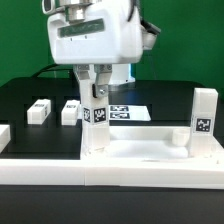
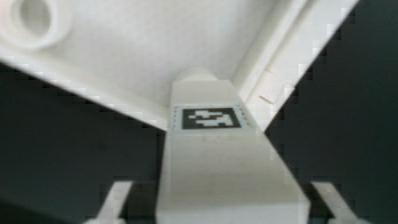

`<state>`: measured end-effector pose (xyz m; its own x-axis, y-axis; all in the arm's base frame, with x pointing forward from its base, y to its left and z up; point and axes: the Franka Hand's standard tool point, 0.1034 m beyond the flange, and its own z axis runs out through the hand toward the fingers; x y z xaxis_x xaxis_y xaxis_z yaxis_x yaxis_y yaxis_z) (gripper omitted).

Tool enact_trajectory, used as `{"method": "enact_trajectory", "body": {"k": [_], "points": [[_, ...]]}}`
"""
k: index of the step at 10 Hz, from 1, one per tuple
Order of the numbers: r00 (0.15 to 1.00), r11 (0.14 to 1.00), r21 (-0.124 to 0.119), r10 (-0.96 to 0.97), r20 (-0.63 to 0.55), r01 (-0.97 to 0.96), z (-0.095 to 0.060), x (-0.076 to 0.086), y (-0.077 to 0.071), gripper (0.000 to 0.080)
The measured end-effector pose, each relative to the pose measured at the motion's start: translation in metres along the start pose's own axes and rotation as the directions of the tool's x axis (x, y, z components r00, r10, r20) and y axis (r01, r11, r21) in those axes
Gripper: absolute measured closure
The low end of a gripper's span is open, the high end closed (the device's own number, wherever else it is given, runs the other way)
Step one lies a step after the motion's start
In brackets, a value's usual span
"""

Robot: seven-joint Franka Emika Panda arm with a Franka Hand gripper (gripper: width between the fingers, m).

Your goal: Assemble desk

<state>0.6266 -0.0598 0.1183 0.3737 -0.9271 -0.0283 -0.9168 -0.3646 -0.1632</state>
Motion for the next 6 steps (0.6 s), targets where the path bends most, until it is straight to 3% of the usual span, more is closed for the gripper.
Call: {"method": "enact_trajectory", "body": {"k": [4,5,6], "points": [[0.983,0.983,0.010,0.181,0.013,-0.181,-0.0001,0.0024,0.0015,0.0508],[0.986,0.986,0.010,0.169,0.013,-0.169,0.0003,0.0024,0.0016,0.0445],[0.990,0.990,0.010,0.139,0.013,-0.139,0.0005,0.0021,0.0015,0.0445]]}}
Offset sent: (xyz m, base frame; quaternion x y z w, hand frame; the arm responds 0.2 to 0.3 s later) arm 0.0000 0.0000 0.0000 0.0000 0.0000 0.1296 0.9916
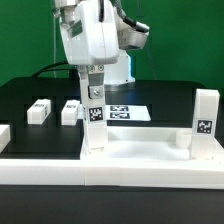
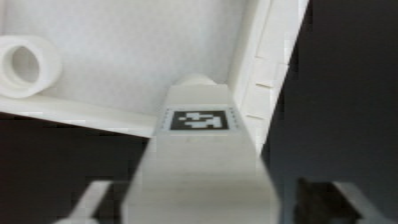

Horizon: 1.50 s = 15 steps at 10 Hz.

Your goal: Assemble desk

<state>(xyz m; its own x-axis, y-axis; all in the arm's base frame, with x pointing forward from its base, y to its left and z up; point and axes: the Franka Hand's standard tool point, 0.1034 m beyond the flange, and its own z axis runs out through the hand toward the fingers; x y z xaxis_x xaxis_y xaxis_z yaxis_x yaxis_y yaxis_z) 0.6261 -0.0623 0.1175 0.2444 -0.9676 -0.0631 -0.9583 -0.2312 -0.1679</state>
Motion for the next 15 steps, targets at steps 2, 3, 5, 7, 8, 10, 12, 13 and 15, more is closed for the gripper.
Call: {"method": "enact_trajectory", "body": {"k": [2,3,5,7,8,10,12,13,15], "points": [[0.972,0.971,-0.033,-0.237,-0.003,0.237,0.002,-0.002,0.000,0.0221],[0.945,0.945,-0.035,-0.326,-0.002,0.326,0.004,-0.003,-0.002,0.0171],[0.900,0.899,-0.036,-0.437,0.000,0.437,0.004,-0.002,-0.001,0.0156],[0.852,0.851,-0.036,-0.524,0.004,0.523,0.004,-0.002,-0.001,0.0150],[0.802,0.801,-0.036,-0.598,0.007,0.597,0.004,-0.002,-0.001,0.0150],[0.479,0.475,-0.097,-0.877,0.026,0.875,0.005,-0.011,-0.003,0.0150],[0.235,0.229,-0.090,-0.970,0.056,0.969,0.006,-0.002,0.004,0.0150],[0.188,0.182,-0.088,-0.980,0.060,0.979,0.005,0.005,0.006,0.0150],[0.229,0.224,-0.090,-0.972,0.057,0.970,0.006,0.004,0.006,0.0265]]}}
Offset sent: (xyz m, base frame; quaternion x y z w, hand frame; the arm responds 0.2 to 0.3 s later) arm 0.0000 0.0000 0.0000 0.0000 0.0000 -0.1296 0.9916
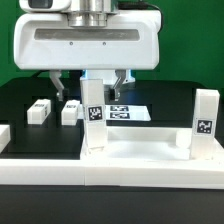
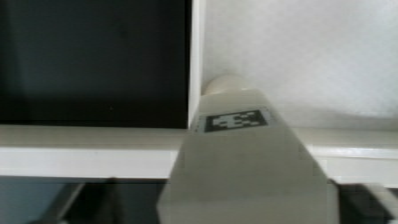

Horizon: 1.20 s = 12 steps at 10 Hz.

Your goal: Assemble desk

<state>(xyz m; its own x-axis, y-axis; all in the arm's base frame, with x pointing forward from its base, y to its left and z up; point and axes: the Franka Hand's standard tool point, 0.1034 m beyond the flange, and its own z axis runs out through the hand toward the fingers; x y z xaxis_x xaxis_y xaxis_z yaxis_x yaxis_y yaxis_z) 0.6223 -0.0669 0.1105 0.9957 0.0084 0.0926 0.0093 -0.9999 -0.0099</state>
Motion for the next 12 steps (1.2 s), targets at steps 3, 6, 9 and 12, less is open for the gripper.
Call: {"method": "enact_trajectory", "body": {"k": [3,6,9,12], "points": [[0.987,0.987,0.003,0.160,0.000,-0.160,0.000,0.000,-0.001,0.0508],[0.938,0.938,0.003,0.346,0.002,-0.346,0.001,0.000,-0.002,0.0508],[0.665,0.666,0.011,0.745,0.055,-0.746,0.005,0.011,-0.008,0.0508],[0.236,0.239,-0.024,0.966,0.103,-0.971,0.006,0.013,-0.006,0.0508]]}}
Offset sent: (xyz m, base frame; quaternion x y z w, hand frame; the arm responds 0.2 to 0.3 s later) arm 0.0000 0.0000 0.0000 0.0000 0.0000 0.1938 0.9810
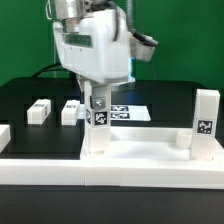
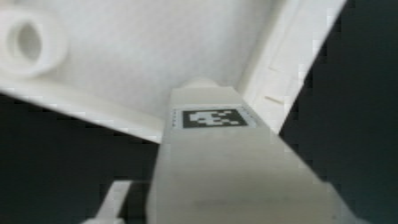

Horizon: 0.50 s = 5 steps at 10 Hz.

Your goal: Assemble desk

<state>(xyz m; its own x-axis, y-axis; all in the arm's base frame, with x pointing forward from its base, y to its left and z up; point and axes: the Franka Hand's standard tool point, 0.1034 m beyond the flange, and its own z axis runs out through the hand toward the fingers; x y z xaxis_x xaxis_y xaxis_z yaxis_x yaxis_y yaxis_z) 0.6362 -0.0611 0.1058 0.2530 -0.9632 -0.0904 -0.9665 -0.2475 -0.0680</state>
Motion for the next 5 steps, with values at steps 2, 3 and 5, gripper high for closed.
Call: {"method": "enact_trajectory", "body": {"k": [2,3,5], "points": [[0.972,0.972,-0.004,0.234,-0.007,-0.234,0.0006,-0.0033,-0.0012,0.0508],[0.971,0.971,-0.004,0.240,-0.007,-0.240,0.0005,-0.0034,-0.0011,0.0508],[0.978,0.978,-0.004,0.207,-0.006,-0.207,0.0010,-0.0041,-0.0014,0.0323]]}}
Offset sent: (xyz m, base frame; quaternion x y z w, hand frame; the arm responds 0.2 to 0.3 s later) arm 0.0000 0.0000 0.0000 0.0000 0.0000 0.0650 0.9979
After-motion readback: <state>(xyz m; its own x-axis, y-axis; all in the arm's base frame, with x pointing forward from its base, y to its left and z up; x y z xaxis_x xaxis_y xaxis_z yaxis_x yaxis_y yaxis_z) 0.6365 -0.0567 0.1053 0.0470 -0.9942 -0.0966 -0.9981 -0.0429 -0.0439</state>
